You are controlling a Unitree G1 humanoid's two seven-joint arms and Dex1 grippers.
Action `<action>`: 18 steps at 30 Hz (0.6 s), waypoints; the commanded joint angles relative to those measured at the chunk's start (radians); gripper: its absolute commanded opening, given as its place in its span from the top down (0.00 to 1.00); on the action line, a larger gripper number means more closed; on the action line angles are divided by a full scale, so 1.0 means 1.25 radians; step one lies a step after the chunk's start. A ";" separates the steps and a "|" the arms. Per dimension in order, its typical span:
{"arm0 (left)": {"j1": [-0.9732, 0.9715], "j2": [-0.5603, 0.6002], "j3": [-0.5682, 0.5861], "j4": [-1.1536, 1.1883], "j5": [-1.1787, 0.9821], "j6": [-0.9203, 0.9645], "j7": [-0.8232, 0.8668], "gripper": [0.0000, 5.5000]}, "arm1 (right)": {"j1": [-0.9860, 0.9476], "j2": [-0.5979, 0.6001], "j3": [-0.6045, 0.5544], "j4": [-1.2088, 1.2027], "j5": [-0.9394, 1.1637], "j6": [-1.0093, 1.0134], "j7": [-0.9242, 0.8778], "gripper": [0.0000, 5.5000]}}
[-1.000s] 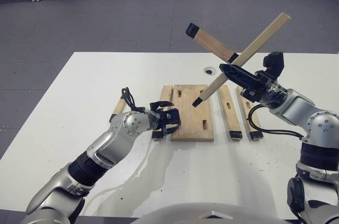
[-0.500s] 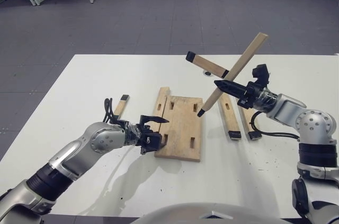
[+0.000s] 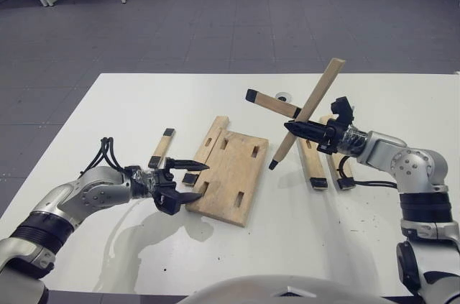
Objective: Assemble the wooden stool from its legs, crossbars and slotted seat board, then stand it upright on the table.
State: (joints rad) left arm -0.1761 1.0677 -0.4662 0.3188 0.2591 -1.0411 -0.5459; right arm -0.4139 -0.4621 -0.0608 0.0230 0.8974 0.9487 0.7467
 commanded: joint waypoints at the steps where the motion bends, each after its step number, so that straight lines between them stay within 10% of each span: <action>1: 0.097 0.014 -0.099 0.133 0.244 -0.041 -0.037 0.22 | -0.090 0.029 0.048 0.061 -0.072 -0.059 0.036 0.63; 18: -0.006 -0.068 -0.128 0.227 0.240 -0.047 -0.010 0.22 | -0.260 0.103 0.179 0.293 -0.334 -0.427 0.301 0.63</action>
State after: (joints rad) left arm -0.2684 1.0252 -0.5157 0.5066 0.3307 -1.2243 -0.4443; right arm -0.6636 -0.3493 0.1512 0.3937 0.5074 0.4515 1.0718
